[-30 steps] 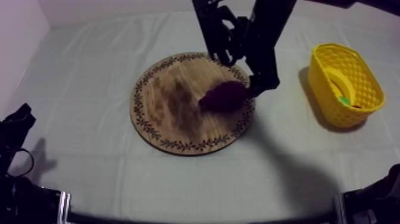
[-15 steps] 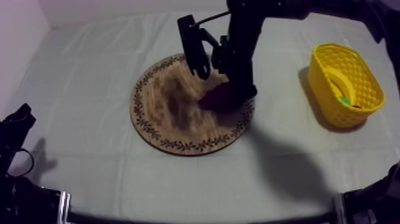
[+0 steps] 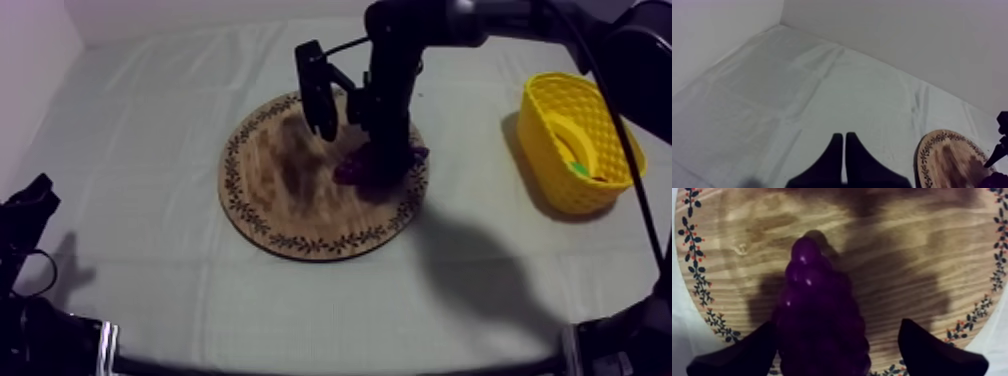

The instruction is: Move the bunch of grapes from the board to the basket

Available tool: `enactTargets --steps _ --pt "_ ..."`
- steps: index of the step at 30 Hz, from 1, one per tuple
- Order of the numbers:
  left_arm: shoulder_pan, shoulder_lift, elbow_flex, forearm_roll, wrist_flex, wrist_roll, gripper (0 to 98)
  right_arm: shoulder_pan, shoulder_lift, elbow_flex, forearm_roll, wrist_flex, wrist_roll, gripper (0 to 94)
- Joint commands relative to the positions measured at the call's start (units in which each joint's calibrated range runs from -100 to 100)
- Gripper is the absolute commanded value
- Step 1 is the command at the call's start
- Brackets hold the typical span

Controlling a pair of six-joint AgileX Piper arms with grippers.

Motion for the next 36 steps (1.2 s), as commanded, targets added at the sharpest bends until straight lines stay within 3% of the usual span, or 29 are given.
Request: enactTargets --steps 1,4,10,14,24,36 --pt "0.0 0.0 0.0 0.01 0.0 0.0 0.0 -0.2 0.1 0.6 0.2 -0.8 -0.4 68.4" --pt "0.0 0.0 0.0 0.01 0.0 0.0 0.0 -0.5 0.3 1.2 0.2 -1.7 -0.8 65.2" --pt "0.0 0.0 0.0 0.01 0.0 0.0 0.0 -0.6 0.4 1.4 -0.1 -2.2 -2.0 42.6" --pt "0.0 0.0 0.0 0.01 0.0 0.0 0.0 -0.5 0.5 1.6 0.1 -3.1 -2.9 34.5" --pt "0.0 0.0 0.0 0.01 0.0 0.0 0.0 -0.8 -4.5 1.4 1.2 -1.6 -3.8 31.9" --pt "0.0 0.0 0.0 0.01 0.0 0.0 0.0 0.0 -17.9 -4.9 -0.3 8.7 -2.8 32.8"
